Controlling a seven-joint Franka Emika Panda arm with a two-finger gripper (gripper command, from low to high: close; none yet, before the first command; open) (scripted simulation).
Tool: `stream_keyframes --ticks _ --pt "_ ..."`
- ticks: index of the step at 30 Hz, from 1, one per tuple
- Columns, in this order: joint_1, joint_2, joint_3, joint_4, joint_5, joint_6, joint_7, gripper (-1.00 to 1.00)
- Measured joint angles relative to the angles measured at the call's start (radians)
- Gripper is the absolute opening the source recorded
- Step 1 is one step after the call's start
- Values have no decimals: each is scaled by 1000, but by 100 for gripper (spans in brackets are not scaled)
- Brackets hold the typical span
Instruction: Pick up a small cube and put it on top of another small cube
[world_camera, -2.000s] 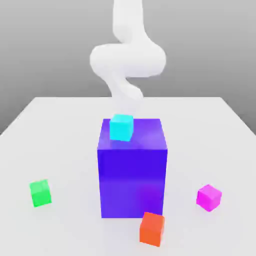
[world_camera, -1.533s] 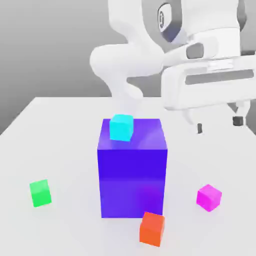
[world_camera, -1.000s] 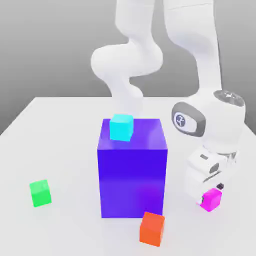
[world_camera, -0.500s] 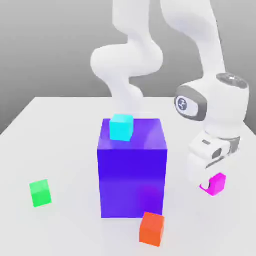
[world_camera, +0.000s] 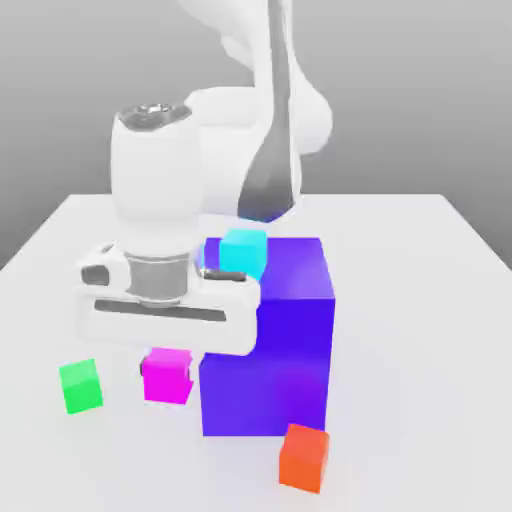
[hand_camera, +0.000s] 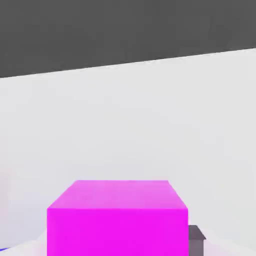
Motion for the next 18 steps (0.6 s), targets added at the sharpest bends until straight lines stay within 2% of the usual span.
stream_keyframes --ticks 4,8,14,15,18 --pt "-155 -23 -83 -31 1 -31 2 -100" --pt "-147 36 -95 -40 50 18 -28 -100" --pt "-164 167 -60 -35 147 137 -97 -100" --pt "-170 189 -52 -35 159 158 -106 100" --pt "-170 189 -52 -35 159 158 -106 100"
